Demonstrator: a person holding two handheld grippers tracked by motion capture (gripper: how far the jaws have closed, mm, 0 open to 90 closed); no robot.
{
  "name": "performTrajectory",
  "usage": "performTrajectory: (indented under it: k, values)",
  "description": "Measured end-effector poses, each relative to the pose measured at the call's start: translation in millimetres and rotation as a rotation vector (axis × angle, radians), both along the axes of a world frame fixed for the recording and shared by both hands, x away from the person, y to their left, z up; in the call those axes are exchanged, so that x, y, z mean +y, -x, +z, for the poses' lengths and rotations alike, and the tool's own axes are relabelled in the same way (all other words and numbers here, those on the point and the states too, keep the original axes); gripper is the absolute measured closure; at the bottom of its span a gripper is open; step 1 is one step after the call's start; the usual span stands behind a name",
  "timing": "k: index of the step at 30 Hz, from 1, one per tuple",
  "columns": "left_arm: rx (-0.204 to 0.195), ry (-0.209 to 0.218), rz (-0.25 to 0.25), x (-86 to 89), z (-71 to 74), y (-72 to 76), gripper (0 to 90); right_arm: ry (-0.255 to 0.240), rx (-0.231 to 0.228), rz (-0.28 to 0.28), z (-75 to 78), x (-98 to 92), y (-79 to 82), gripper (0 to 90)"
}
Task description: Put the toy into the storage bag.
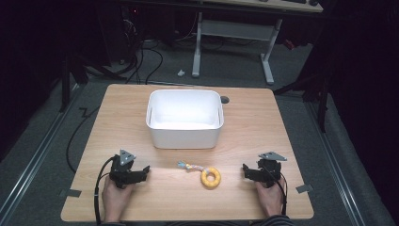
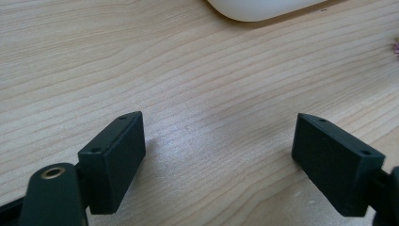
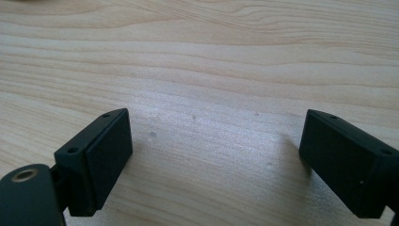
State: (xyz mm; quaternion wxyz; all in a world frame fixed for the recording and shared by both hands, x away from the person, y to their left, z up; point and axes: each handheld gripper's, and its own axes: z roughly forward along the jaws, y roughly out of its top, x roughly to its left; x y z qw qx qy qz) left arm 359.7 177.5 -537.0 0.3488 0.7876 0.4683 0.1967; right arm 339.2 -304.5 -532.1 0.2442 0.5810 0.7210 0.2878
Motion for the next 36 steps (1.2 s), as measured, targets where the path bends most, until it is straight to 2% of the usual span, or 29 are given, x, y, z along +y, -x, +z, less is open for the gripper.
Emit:
performTrajectory:
  k: [17, 36]
  values:
    - [0.000, 0.001, 0.001, 0.2, 0.0, -0.2, 18.3, -0.003, 0.006, 0.036, 0.3, -0.6, -1.1, 10.0]
    - [0.000, 0.001, 0.001, 0.2, 0.0, -0.3, 18.4, 0.001, -0.002, 0.032, 4.8, -5.6, 4.2, 30.5]
